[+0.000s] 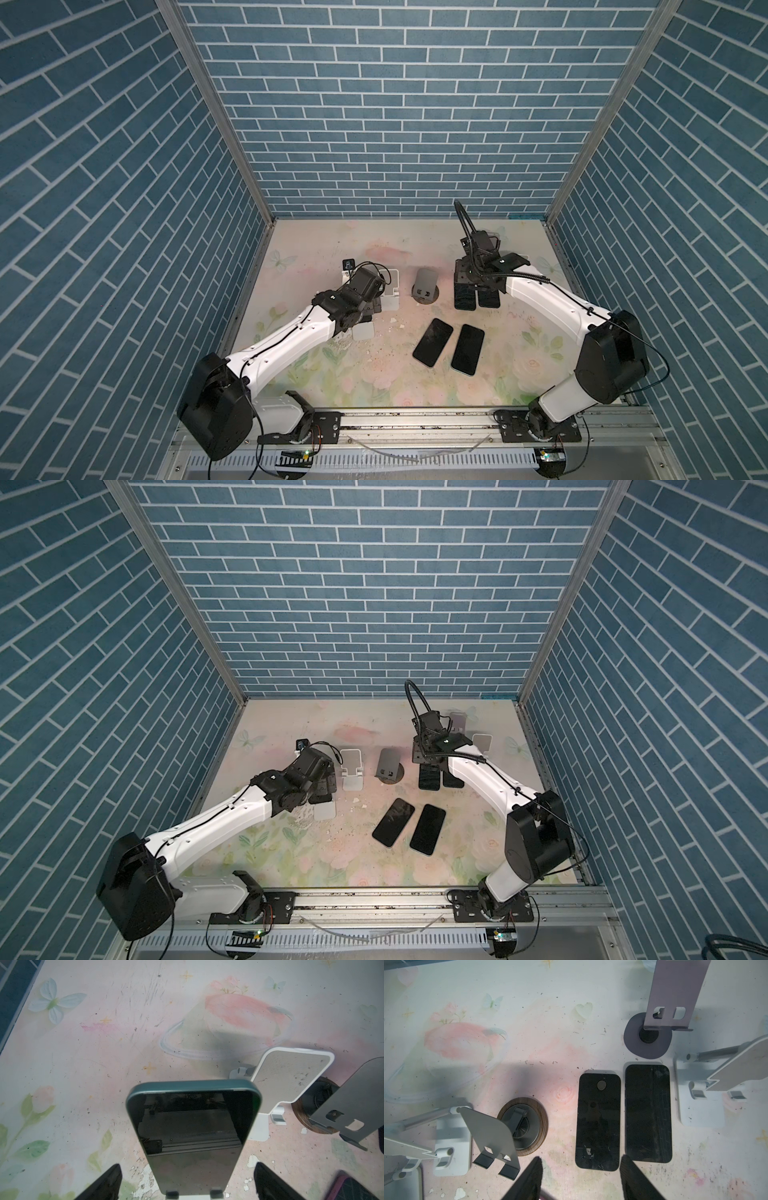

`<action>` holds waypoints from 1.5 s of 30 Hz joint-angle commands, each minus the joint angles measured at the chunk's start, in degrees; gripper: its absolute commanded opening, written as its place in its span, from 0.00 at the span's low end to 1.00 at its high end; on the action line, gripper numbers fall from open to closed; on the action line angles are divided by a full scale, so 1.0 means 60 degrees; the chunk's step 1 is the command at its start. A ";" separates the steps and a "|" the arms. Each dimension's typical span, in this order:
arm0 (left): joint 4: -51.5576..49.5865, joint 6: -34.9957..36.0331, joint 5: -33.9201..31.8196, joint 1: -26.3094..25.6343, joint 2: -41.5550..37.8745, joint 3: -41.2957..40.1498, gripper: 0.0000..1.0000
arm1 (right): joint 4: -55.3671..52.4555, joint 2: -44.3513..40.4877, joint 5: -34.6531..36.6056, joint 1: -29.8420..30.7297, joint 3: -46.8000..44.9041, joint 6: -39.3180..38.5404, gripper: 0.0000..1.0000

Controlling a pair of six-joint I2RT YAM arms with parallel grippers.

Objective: Remove the phone from the phone stand

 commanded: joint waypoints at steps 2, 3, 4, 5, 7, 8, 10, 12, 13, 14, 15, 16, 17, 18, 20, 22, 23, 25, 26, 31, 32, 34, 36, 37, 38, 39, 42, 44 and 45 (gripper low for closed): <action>0.0433 0.0192 0.0166 0.0180 0.0165 -0.0236 0.99 | -0.0014 0.0155 -0.0059 -0.0057 0.0050 -0.0042 0.61; 0.0498 0.0223 0.0196 0.0216 0.0212 -0.0251 0.99 | -0.0047 0.0167 -0.0070 -0.0054 0.0083 -0.0043 0.61; 0.0549 0.0257 0.0205 0.0233 0.0248 -0.0259 0.99 | -0.0073 0.0194 -0.0056 -0.0062 0.0114 -0.0038 0.61; 0.0607 0.0305 0.0227 0.0257 0.0297 -0.0274 0.98 | -0.0091 0.0211 -0.0060 -0.0066 0.0142 -0.0042 0.61; 0.0724 0.0403 0.0234 0.0278 0.0368 -0.0288 0.97 | -0.0128 0.0250 -0.0055 -0.0065 0.0200 -0.0042 0.61; 0.0778 0.0456 0.0249 0.0287 0.0404 -0.0301 0.97 | -0.0148 0.0265 -0.0056 -0.0065 0.0227 -0.0042 0.61; 0.0871 0.0535 0.0264 0.0302 0.0462 -0.0317 0.97 | -0.0152 0.0307 -0.0071 -0.0062 0.0276 -0.0042 0.61; 0.0944 0.0600 0.0281 0.0324 0.0517 -0.0345 0.96 | -0.0165 0.0352 -0.0115 -0.0064 0.0339 -0.0042 0.61; 0.0970 0.0600 0.0278 0.0340 0.0514 -0.0373 0.96 | -0.0181 0.0373 -0.0123 -0.0066 0.0371 -0.0042 0.61; 0.0990 0.0606 0.0278 0.0353 0.0512 -0.0403 0.95 | -0.0201 0.0402 -0.0140 -0.0067 0.0401 -0.0042 0.61; 0.1014 0.0595 0.0264 0.0362 0.0507 -0.0447 0.95 | -0.0212 0.0429 -0.0158 -0.0065 0.0431 -0.0042 0.62; 0.1043 0.0571 0.0242 0.0388 0.0500 -0.0484 0.95 | -0.0241 0.0458 -0.0192 -0.0067 0.0460 -0.0042 0.62; 0.1071 0.0555 0.0242 0.0397 0.0479 -0.0519 0.94 | -0.0242 0.0470 -0.0196 -0.0066 0.0475 -0.0031 0.62; 0.1118 0.0554 0.0249 0.0403 0.0466 -0.0556 0.93 | -0.0253 0.0491 -0.0216 -0.0083 0.0508 -0.0042 0.62; 0.1186 0.0562 0.0250 0.0415 0.0451 -0.0605 0.90 | -0.0271 0.0535 -0.0243 -0.0069 0.0554 -0.0034 0.62; 0.1212 0.0554 0.0220 0.0412 0.0464 -0.0651 0.89 | -0.0286 0.0565 -0.0289 -0.0067 0.0598 -0.0027 0.62; 0.1226 0.0555 0.0192 0.0431 0.0469 -0.0665 0.87 | -0.0289 0.0566 -0.0304 -0.0067 0.0614 -0.0027 0.61; 0.1255 0.0549 0.0183 0.0434 0.0465 -0.0679 0.84 | -0.0294 0.0579 -0.0320 -0.0062 0.0629 -0.0012 0.62; 0.1281 0.0552 0.0176 0.0430 0.0464 -0.0706 0.83 | -0.0300 0.0579 -0.0320 -0.0071 0.0629 -0.0001 0.61; 0.1316 0.0568 0.0146 0.0434 0.0463 -0.0700 0.70 | -0.0300 0.0579 -0.0354 -0.0065 0.0615 0.0039 0.62; 0.1301 0.0570 0.0147 0.0423 0.0474 -0.0678 0.68 | -0.0300 0.0579 -0.0364 -0.0069 0.0622 0.0046 0.62; 0.1285 0.0575 0.0139 0.0427 0.0481 -0.0677 0.65 | -0.0291 0.0579 -0.0364 -0.0065 0.0593 0.0061 0.62; 0.1270 0.0571 0.0118 0.0434 0.0478 -0.0683 0.63 | -0.0301 0.0579 -0.0350 -0.0066 0.0571 0.0061 0.62; 0.1263 0.0576 0.0117 0.0432 0.0477 -0.0678 0.62 | -0.0299 0.0569 -0.0352 -0.0066 0.0563 0.0061 0.62; 0.1256 0.0573 0.0103 0.0431 0.0459 -0.0697 0.61 | -0.0304 0.0565 -0.0358 -0.0073 0.0556 0.0061 0.62; 0.1256 0.0569 0.0103 0.0433 0.0412 -0.0711 0.59 | -0.0287 0.0568 -0.0358 -0.0073 0.0542 0.0061 0.62; 0.1226 0.0608 0.0073 0.0434 0.0284 -0.0711 0.56 | -0.0286 0.0551 -0.0349 -0.0065 0.0515 0.0069 0.62; 0.1186 0.0664 0.0073 0.0430 0.0194 -0.0699 0.54 | -0.0272 0.0537 -0.0362 -0.0065 0.0483 0.0083 0.62; 0.1157 0.0698 0.0065 0.0426 0.0139 -0.0685 0.53 | -0.0259 0.0521 -0.0360 -0.0064 0.0455 0.0089 0.62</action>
